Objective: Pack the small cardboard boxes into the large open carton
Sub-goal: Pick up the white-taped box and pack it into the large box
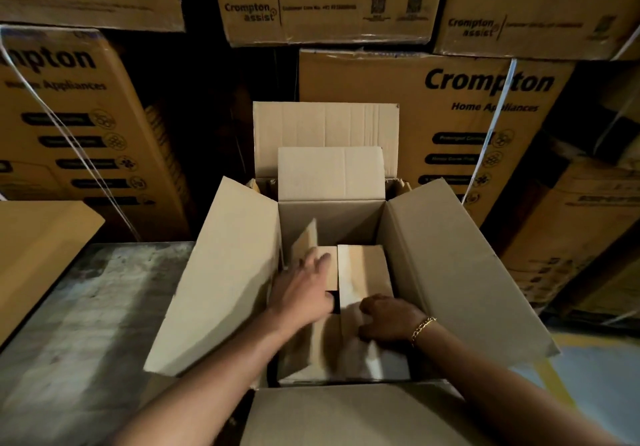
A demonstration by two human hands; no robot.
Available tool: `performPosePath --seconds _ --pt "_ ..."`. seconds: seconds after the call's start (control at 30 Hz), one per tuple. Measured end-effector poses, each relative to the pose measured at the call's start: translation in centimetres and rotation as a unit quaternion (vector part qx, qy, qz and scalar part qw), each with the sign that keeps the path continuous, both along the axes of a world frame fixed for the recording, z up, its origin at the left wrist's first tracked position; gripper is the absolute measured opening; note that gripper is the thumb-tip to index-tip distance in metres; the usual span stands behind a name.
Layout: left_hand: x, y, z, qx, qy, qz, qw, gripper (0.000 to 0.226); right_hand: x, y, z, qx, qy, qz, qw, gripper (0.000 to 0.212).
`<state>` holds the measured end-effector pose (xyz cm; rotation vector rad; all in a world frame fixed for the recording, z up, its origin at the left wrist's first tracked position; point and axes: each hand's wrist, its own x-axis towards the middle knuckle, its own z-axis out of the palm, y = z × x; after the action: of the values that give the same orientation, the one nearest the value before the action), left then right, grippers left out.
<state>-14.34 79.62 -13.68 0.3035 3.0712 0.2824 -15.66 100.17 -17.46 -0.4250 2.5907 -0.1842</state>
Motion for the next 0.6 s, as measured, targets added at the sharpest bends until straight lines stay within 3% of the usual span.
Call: performPosePath --seconds 0.13,0.33,0.5,0.6 --pt "1.4 -7.4 2.6 -0.143 0.081 0.044 0.985 0.055 -1.9 -0.5 1.3 0.050 -0.017 0.014 0.998 0.062" --pt "2.9 -5.8 1.6 -0.166 0.078 0.017 0.983 0.043 -1.1 -5.4 0.9 0.176 0.094 0.164 0.966 0.073" --pt "2.9 -7.0 1.0 -0.131 0.110 0.025 0.985 0.045 -0.5 -4.8 2.6 0.105 0.178 0.040 0.978 0.076" --pt "2.8 -7.0 1.0 -0.102 0.114 0.031 0.988 0.051 -1.5 -1.6 5.6 0.012 0.145 -0.079 0.986 0.080"
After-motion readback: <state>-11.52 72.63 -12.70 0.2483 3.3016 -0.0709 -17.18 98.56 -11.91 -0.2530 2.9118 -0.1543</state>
